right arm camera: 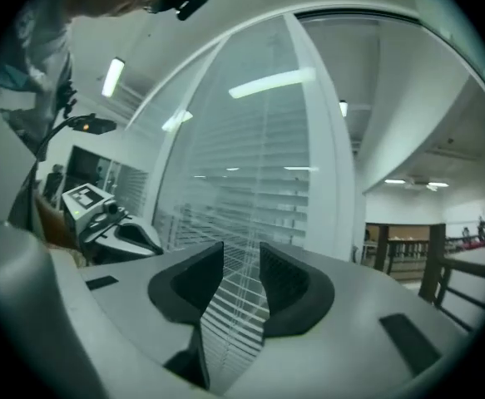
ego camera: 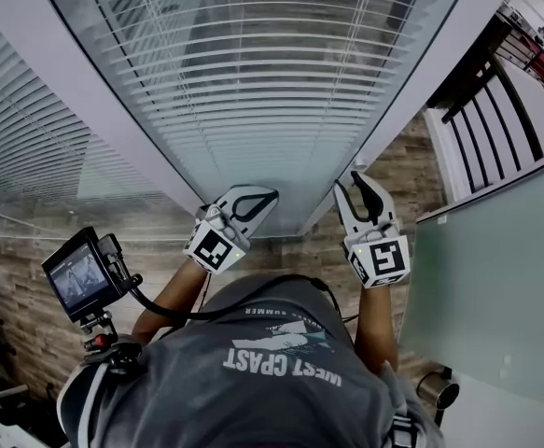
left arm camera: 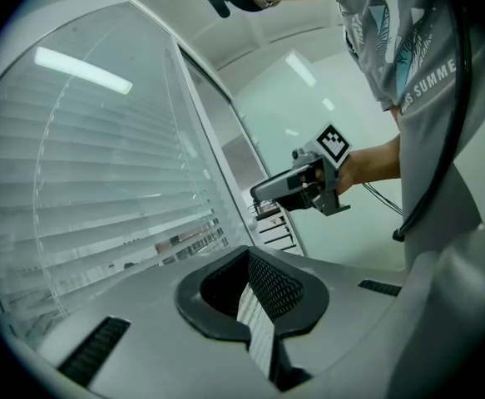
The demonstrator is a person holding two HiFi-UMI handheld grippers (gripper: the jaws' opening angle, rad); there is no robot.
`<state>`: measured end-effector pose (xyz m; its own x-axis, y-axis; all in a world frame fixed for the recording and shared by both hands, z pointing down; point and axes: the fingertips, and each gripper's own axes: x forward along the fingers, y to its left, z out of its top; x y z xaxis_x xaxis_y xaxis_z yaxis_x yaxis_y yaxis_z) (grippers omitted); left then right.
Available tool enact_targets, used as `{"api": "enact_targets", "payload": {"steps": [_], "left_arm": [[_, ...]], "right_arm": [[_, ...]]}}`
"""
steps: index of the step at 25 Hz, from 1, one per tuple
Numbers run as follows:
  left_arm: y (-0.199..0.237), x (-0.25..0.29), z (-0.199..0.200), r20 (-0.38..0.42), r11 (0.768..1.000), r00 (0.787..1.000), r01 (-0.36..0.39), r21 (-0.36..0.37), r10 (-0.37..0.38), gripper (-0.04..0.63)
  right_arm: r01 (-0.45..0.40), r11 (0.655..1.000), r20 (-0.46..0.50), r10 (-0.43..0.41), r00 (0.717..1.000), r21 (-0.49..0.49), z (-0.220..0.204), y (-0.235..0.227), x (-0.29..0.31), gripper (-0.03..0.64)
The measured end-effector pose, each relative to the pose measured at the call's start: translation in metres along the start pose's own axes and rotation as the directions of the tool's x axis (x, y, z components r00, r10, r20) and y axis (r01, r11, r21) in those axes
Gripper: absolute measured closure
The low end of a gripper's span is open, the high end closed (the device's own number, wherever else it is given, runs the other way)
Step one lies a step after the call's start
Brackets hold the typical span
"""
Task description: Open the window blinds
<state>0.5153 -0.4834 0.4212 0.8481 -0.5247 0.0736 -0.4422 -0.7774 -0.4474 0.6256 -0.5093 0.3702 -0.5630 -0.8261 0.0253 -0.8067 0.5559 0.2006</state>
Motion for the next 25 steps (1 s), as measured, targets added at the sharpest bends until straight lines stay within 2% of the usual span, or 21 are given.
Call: {"api": "enact_targets", "payload": {"steps": [3, 5, 8, 11, 14, 19, 23, 25], "left_arm": [[0.001, 0.002, 0.0, -0.016, 1.0, 1.0, 0.001, -0.009, -0.002, 0.592], [0.005, 0.0, 0.007, -0.006, 1.0, 1.0, -0.001, -0.01, 0.001, 0.592], [0.005, -0.017, 0.009, -0.014, 1.0, 1.0, -0.004, -0.014, 0.004, 0.592], [-0.007, -0.024, 0.002, -0.008, 1.0, 1.0, -0.004, -0.008, 0.004, 0.592], [-0.01, -0.02, -0.002, -0.006, 1.0, 1.0, 0.0, -0.006, 0.0, 0.592], [-0.001, -0.028, 0.005, -0.01, 1.0, 1.0, 0.012, -0.015, -0.012, 0.592], [-0.008, -0.026, -0.01, -0.038, 0.999, 0.999, 0.025, -0.024, -0.026, 0.592], [-0.006, -0.025, -0.008, -0.019, 1.0, 0.999, 0.026, -0.016, -0.027, 0.592]], "right_arm": [[-0.086, 0.983, 0.002, 0.087, 0.996, -0.16, 0.012, 0.016, -0.004, 0.495], [-0.114, 0.972, 0.001, 0.116, 0.993, -0.207, 0.023, 0.024, -0.005, 0.495], [-0.128, 0.972, 0.006, 0.132, 0.991, -0.198, 0.032, 0.042, -0.008, 0.495], [-0.118, 0.973, 0.007, 0.122, 0.993, -0.196, 0.018, 0.052, -0.018, 0.495], [-0.11, 0.975, 0.003, 0.113, 0.994, -0.191, 0.011, 0.047, -0.021, 0.495], [-0.09, 0.98, -0.002, 0.091, 0.996, -0.179, 0.025, 0.049, -0.016, 0.495], [-0.068, 0.981, 0.0, 0.069, 0.998, -0.184, 0.013, 0.048, -0.018, 0.495], [-0.056, 0.983, 0.0, 0.057, 0.998, -0.176, 0.011, 0.046, -0.017, 0.495]]}}
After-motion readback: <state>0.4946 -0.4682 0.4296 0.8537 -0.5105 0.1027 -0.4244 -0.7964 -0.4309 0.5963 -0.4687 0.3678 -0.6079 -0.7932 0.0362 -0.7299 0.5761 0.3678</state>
